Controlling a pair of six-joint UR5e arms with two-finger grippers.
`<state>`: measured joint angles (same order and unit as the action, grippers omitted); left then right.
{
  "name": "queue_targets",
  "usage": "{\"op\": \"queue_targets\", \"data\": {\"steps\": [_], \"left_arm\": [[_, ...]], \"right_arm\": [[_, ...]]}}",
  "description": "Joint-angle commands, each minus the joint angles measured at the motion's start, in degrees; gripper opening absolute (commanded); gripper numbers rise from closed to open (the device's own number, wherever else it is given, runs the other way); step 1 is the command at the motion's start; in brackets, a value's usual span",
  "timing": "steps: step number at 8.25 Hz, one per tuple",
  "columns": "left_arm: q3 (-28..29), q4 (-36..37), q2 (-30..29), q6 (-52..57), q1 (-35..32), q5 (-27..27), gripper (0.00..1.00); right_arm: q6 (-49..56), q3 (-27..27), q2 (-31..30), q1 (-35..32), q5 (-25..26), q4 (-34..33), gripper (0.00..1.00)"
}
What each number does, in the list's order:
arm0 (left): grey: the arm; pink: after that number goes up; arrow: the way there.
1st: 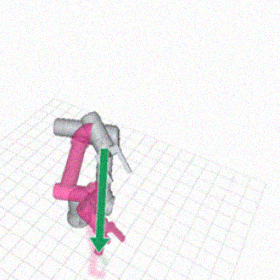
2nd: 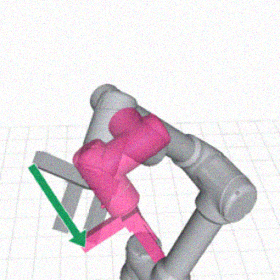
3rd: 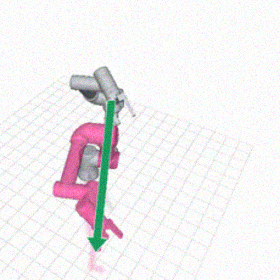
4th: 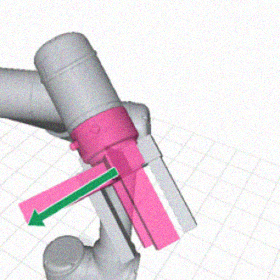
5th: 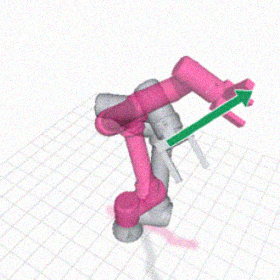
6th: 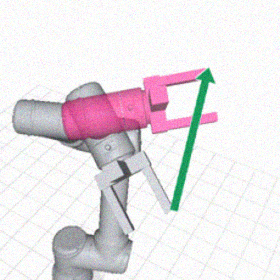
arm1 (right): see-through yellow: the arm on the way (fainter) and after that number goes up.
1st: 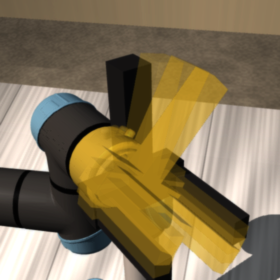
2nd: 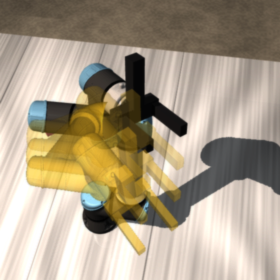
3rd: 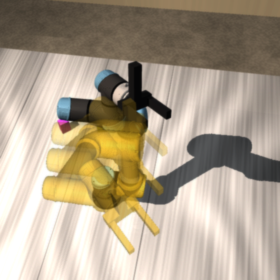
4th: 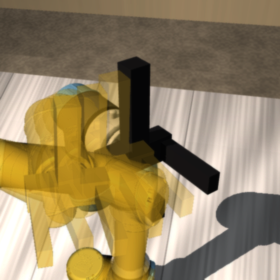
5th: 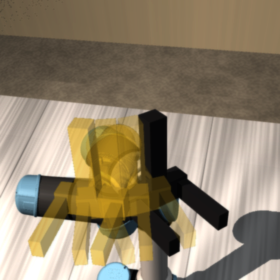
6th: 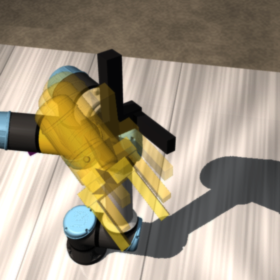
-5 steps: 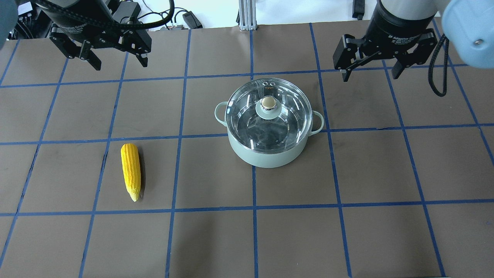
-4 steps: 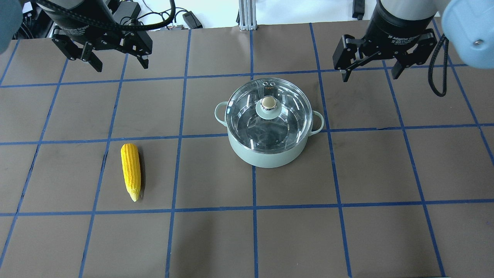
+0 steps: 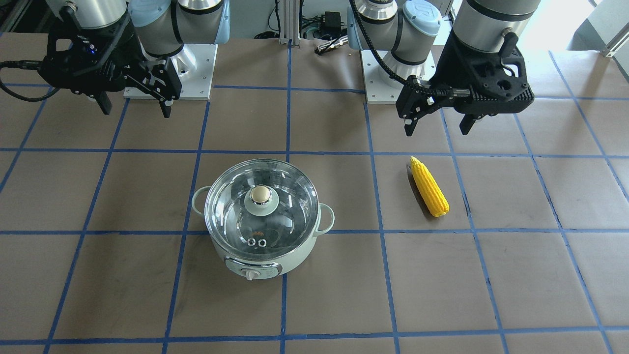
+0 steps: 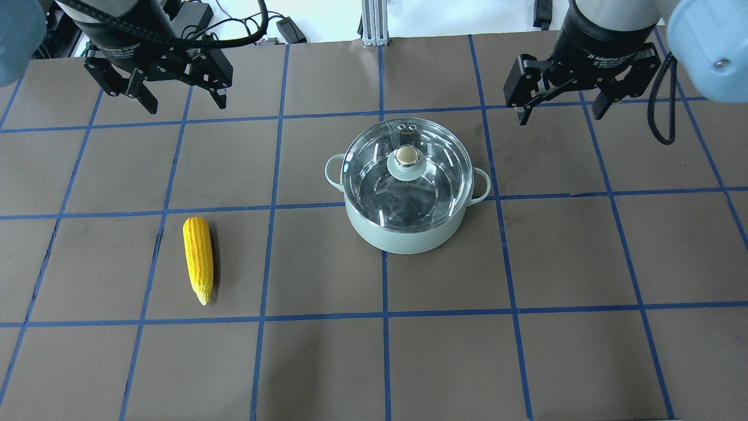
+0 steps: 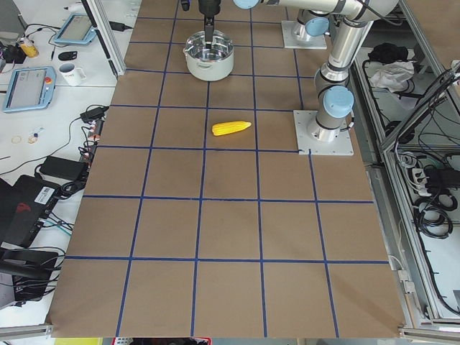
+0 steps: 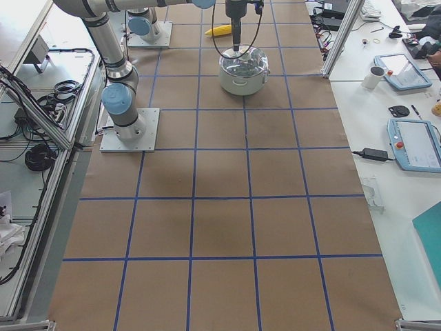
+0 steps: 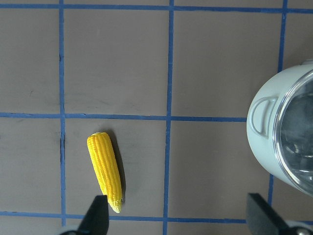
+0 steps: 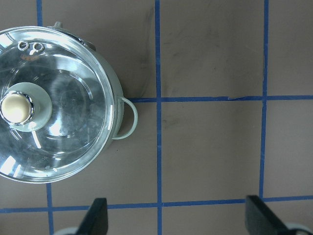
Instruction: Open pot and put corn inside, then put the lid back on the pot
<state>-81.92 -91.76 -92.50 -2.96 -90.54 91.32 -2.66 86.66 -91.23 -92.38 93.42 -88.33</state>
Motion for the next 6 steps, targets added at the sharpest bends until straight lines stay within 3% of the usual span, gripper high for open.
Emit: {"op": "queue_targets", "data": {"steps": [1,6], "left_arm": [[-0.2,0.1,-0.7,0.3,0.6,0.3,1.0],[-2.6,-1.3,-0.8,0.1,5.3,1.8,1.0]], "right_arm": [[-0.1,0.0,0.4,0.0,-0.1,-0.3,1.0],[-0.2,-0.5,2.1,0.0,0.1,-1.1,1.0]]}}
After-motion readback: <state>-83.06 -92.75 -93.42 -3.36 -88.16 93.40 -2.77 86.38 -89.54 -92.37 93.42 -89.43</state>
